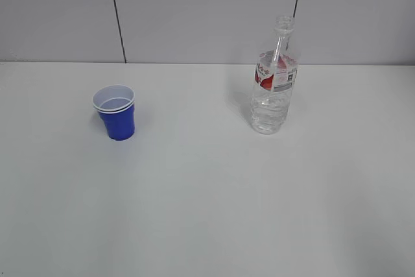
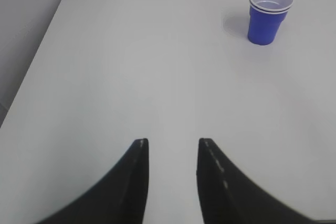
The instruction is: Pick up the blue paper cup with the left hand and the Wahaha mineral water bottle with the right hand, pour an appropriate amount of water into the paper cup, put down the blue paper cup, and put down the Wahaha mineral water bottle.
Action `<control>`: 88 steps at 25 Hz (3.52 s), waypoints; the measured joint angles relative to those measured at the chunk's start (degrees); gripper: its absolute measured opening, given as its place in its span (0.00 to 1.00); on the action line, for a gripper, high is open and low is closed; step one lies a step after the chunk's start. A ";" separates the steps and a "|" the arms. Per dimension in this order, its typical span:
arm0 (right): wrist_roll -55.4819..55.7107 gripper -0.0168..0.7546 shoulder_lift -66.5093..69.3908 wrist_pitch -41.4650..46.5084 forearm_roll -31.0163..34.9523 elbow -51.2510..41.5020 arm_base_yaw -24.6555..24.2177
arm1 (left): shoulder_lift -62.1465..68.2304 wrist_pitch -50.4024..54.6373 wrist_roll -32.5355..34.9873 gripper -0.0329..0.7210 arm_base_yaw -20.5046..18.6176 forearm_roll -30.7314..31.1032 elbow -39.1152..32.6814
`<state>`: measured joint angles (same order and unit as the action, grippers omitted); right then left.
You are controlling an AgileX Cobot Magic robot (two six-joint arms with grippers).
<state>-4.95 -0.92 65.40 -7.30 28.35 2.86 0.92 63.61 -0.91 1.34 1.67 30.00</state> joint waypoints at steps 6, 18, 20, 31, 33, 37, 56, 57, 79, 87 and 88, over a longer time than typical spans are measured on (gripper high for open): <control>0.00 0.73 0.00 0.00 0.00 0.00 0.00 | 0.00 0.00 0.00 0.36 0.00 0.00 0.00; 0.00 0.73 0.00 0.00 0.00 0.00 0.00 | 0.00 0.00 0.00 0.36 0.00 0.00 0.00; 0.00 0.73 0.00 0.00 0.00 0.00 0.00 | 0.00 0.00 0.00 0.36 0.00 0.00 0.00; 0.00 0.73 0.00 0.00 0.00 0.00 0.00 | 0.00 0.00 0.00 0.36 0.00 0.00 0.00; 0.00 0.73 0.00 0.00 0.00 0.00 0.00 | 0.00 0.00 0.00 0.36 0.00 0.00 0.00; 0.00 0.73 0.00 0.00 0.00 0.00 0.00 | 0.00 0.00 0.00 0.36 0.00 0.00 0.00; 0.00 0.73 0.00 0.00 0.00 0.00 0.00 | 0.00 0.00 0.00 0.36 0.00 0.00 0.00; 0.00 0.73 0.00 0.00 0.00 0.00 0.00 | 0.00 0.00 0.00 0.36 0.00 0.00 0.00; 0.00 0.73 0.00 0.00 0.00 0.00 0.00 | 0.00 -0.09 0.00 0.36 0.00 0.00 0.00; 0.00 0.73 0.00 0.00 0.00 0.00 0.00 | 0.00 -0.09 0.00 0.36 0.00 0.00 0.00; 0.00 0.73 0.00 0.00 0.00 0.00 0.00 | 0.00 -0.09 0.00 0.36 0.00 0.00 0.00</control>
<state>-4.95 -0.92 65.40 -7.30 28.35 2.86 0.92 63.51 -0.91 1.34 1.67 30.00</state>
